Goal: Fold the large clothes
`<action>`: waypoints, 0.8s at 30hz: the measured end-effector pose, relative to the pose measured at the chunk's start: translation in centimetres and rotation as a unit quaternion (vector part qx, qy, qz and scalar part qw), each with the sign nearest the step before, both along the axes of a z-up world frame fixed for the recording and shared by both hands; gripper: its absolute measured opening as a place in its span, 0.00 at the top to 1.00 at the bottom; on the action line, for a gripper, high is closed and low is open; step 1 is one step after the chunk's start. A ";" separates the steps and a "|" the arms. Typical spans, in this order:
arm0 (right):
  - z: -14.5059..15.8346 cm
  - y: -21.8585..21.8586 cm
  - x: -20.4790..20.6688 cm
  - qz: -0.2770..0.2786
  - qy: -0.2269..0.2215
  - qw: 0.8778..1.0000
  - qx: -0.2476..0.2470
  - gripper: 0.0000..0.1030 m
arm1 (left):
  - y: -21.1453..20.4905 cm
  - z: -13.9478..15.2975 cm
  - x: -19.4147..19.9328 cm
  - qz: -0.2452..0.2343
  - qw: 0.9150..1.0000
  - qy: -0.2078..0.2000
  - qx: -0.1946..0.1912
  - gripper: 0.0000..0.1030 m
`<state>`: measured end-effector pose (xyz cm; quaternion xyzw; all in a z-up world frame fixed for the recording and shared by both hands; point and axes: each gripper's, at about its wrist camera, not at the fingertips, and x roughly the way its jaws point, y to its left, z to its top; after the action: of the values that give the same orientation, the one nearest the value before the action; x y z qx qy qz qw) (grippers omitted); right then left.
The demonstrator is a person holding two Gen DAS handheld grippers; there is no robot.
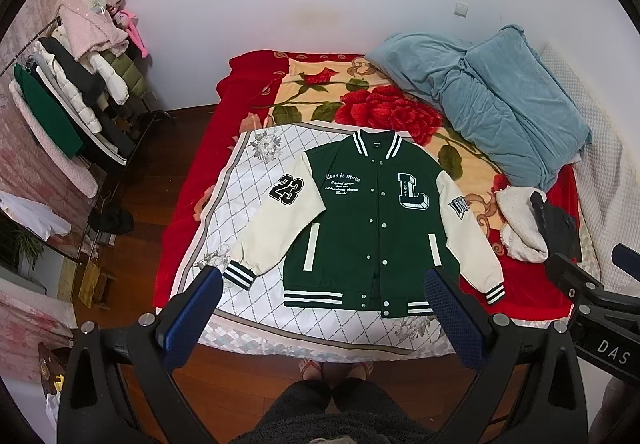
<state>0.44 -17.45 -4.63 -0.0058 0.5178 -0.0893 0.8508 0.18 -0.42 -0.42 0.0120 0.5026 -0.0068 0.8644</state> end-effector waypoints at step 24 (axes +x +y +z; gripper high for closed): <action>-0.3 -0.6 -0.2 0.001 0.000 1.000 -0.003 0.00 | -0.1 0.1 0.1 0.001 1.000 0.002 -0.001 0.00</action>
<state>0.19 -18.09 -4.95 -0.0087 0.5178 -0.0901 0.8507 0.30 -0.50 -0.29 0.0108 0.5039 -0.0066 0.8637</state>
